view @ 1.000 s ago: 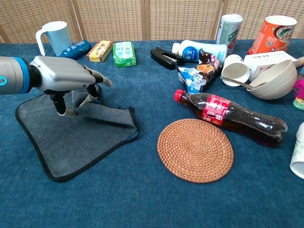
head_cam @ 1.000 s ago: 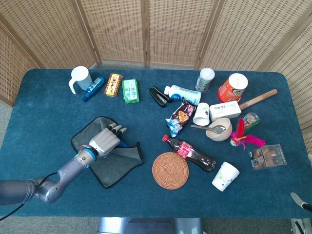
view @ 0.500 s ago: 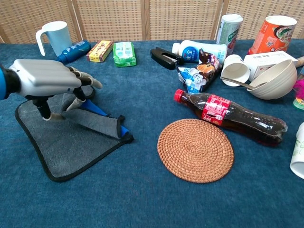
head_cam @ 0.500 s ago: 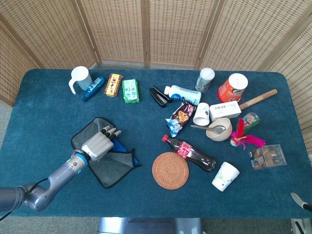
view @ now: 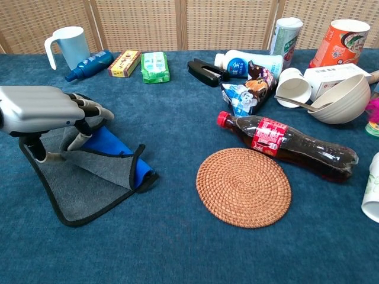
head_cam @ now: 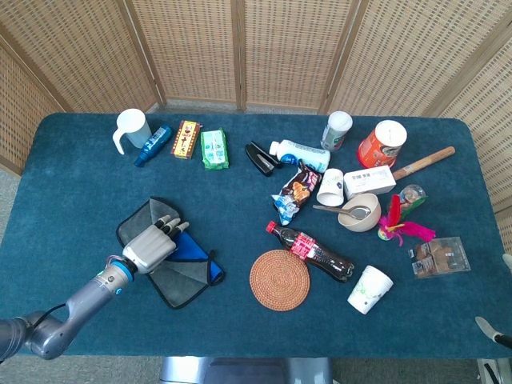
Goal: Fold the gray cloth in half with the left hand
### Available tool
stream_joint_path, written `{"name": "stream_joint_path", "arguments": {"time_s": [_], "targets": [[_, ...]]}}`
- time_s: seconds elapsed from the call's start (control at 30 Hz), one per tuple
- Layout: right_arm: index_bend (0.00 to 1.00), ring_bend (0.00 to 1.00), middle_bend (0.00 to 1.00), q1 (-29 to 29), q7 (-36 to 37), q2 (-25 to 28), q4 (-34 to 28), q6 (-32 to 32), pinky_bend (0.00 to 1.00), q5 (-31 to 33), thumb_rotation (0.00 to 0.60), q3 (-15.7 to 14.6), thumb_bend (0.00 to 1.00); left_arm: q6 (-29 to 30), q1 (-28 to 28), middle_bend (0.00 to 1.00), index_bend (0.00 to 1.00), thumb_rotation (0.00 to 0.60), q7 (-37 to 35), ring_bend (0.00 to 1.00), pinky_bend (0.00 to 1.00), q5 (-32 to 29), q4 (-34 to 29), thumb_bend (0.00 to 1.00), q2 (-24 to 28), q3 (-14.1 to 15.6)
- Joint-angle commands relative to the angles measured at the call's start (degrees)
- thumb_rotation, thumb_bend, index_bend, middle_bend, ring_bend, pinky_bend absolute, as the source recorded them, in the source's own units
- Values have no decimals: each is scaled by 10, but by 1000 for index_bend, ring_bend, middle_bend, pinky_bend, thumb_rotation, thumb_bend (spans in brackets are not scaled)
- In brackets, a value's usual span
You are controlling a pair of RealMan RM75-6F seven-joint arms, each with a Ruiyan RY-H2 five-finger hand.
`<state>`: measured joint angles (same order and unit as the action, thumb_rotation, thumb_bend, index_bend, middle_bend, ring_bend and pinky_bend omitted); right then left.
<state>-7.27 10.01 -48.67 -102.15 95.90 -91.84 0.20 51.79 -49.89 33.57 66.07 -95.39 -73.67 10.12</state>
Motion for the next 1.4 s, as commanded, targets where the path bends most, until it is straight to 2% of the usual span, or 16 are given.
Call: {"name": "stream_joint_path", "arguments": {"time_s": [0.03,0.53,1.4], "targets": [[34,0,0,0,0,0,0,-1,0,0,600,0,0,1,5,0,561,600,-3,0,119,5,-2,401,3,1],[34,0,0,0,-3,-1,-2,-2,0,0,600,-1,0,1,42,0,561,600,-28,0,125,33,1,402,16,8],[34,0,0,-2,-2,-1,-1,4,0,-5,600,-3,0,-12,75,0,527,600,-39,0,120,63,-7,404,33,-9]]}}
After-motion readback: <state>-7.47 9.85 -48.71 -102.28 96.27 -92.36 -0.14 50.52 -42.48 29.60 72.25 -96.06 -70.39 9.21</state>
